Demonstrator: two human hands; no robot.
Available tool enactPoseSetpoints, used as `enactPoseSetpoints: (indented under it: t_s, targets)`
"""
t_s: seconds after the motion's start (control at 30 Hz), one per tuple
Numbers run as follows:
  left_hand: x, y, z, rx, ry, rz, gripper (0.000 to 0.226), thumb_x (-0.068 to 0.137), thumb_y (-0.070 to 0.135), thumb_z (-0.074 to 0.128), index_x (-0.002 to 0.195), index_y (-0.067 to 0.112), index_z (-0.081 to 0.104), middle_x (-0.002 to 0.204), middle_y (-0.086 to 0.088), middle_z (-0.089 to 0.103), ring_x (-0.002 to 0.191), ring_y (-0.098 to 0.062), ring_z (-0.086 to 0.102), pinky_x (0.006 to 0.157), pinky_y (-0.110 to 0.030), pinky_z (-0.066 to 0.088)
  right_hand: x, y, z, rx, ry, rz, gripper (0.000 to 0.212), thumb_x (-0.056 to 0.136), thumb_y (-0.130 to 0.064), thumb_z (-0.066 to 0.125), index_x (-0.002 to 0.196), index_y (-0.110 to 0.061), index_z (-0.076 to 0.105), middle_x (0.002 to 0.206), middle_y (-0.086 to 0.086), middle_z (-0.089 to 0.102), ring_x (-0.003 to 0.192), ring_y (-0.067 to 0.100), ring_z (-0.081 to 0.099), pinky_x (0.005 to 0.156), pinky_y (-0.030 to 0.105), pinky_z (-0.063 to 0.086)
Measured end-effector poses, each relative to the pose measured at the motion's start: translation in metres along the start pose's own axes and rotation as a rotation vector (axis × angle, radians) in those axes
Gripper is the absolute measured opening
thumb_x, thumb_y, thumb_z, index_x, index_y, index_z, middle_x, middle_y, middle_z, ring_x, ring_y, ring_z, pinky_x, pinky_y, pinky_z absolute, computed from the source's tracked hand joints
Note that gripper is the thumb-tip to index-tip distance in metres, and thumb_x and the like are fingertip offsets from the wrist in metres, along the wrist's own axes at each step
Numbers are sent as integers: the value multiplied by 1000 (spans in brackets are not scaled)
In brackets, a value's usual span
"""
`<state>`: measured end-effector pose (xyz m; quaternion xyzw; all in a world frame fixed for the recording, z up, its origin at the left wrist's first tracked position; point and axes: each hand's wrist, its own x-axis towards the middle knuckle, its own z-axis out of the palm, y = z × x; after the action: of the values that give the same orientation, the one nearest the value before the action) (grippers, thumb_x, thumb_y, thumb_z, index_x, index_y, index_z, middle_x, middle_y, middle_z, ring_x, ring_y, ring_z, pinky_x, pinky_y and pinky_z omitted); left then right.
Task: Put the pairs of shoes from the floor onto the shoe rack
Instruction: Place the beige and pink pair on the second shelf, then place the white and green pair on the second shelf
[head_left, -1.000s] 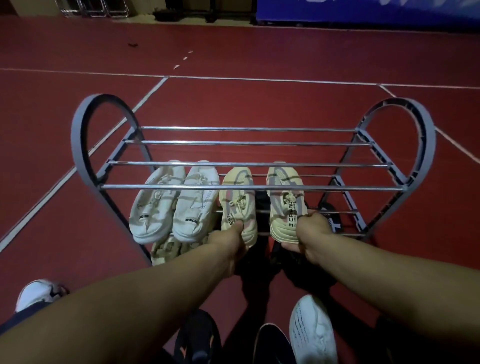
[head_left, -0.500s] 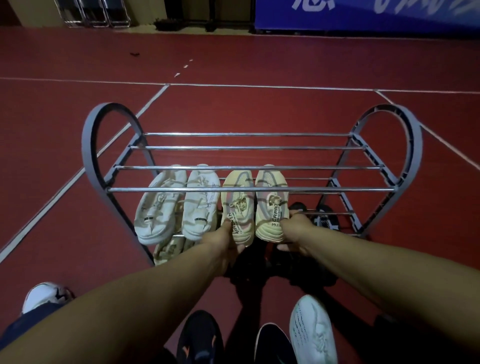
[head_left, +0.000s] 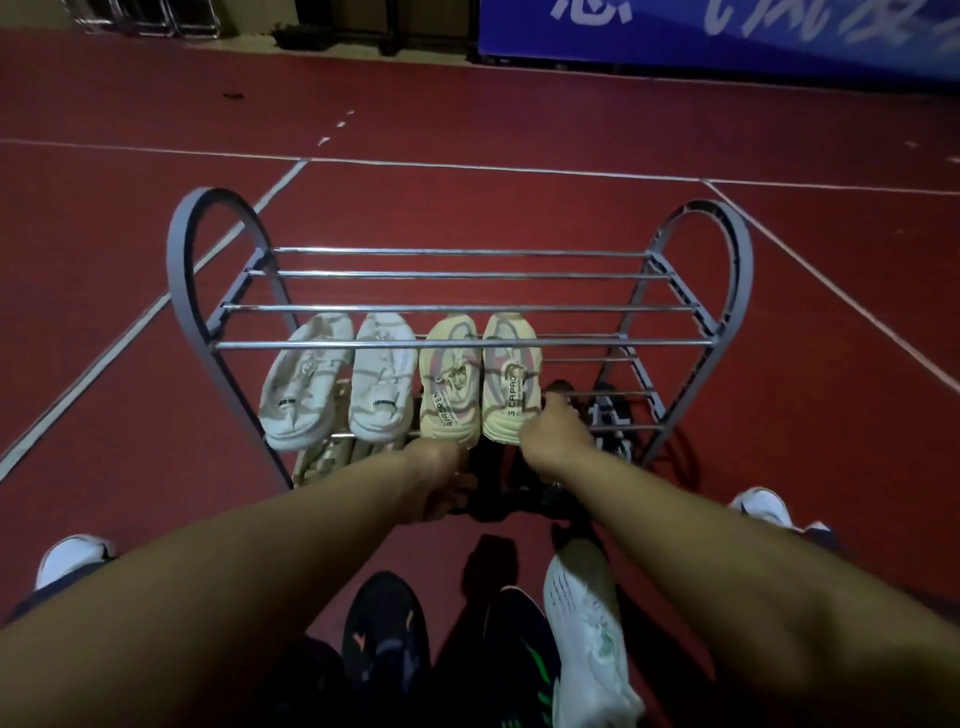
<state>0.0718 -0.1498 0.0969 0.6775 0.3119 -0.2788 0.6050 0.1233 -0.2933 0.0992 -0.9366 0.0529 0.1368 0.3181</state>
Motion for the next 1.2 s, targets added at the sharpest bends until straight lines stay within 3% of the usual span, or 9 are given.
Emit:
enactPoseSetpoints:
  t_s: [0.13, 0.23, 0.43, 0.57, 0.67, 0.77, 0.9, 1.07, 1.2]
  targets:
    - [-11, -9, 18, 117, 69, 171, 24, 96, 17, 45, 76, 11, 57, 65, -3, 56, 54, -17, 49, 48, -20, 28, -53, 62, 47, -13, 74, 66, 61, 93, -24, 49, 149, -15, 28, 152, 10, 33, 133, 34, 39, 105, 42, 38]
    - [-19, -25, 31, 199, 47, 219, 23, 97, 18, 45, 83, 11, 60, 84, -6, 66, 64, -22, 55, 50, -23, 33, -114, 141, 85, -248, 24, 274, 75, 90, -48, 51, 153, -24, 17, 157, 4, 21, 141, 31, 23, 108, 48, 29]
    - [-13, -61, 42, 631, 10, 263, 15, 94, 20, 51, 97, 9, 61, 98, -16, 65, 78, -28, 61, 52, -25, 40, -157, 187, 115, -38, -250, 499, 88, 84, -58, 60, 153, -28, 14, 146, 19, 29, 128, 38, 39, 98, 41, 43]
    - [-4, -86, 32, 1043, 127, 315, 34, 89, 30, 59, 119, 15, 63, 120, -13, 67, 109, -33, 63, 89, -35, 50, -147, 187, 107, -32, -308, 506, 91, 77, -50, 73, 150, -31, 20, 144, 18, 27, 127, 39, 39, 94, 43, 46]
    - [-8, -117, 26, 1190, 75, 250, 38, 92, 31, 56, 127, 17, 59, 127, -7, 63, 114, -27, 60, 90, -27, 45, -148, 191, 110, -38, -293, 512, 89, 76, -47, 74, 147, -31, 23, 143, 18, 28, 126, 38, 40, 92, 43, 47]
    - [-13, -161, 30, 1056, 67, 180, 29, 92, 22, 55, 118, 13, 65, 115, -8, 68, 106, -27, 64, 88, -29, 48, -147, 190, 115, -38, -269, 507, 86, 75, -46, 75, 144, -30, 27, 141, 16, 30, 125, 37, 40, 89, 43, 48]
    - [-17, -213, 46, 436, 110, 48, 13, 93, 9, 55, 83, 10, 63, 78, -16, 64, 69, -27, 59, 67, -43, 48, -145, 187, 118, -55, -224, 524, 83, 74, -45, 75, 142, -28, 30, 140, 15, 30, 125, 35, 39, 89, 44, 48]
    - [-45, -243, 11, 488, 612, 379, 19, 95, 23, 50, 106, 18, 65, 102, -2, 70, 92, -21, 64, 83, -34, 51, -144, 189, 124, -101, -200, 521, 89, 71, -51, 75, 143, -27, 29, 140, 20, 32, 127, 39, 39, 97, 46, 44]
    - [-48, -272, -55, 276, 978, -5, 38, 93, 26, 46, 127, 10, 53, 129, -19, 57, 118, -39, 53, 98, -44, 44, -142, 186, 132, -175, -191, 514, 86, 71, -54, 73, 138, -23, 30, 139, 23, 33, 125, 41, 40, 90, 46, 46]
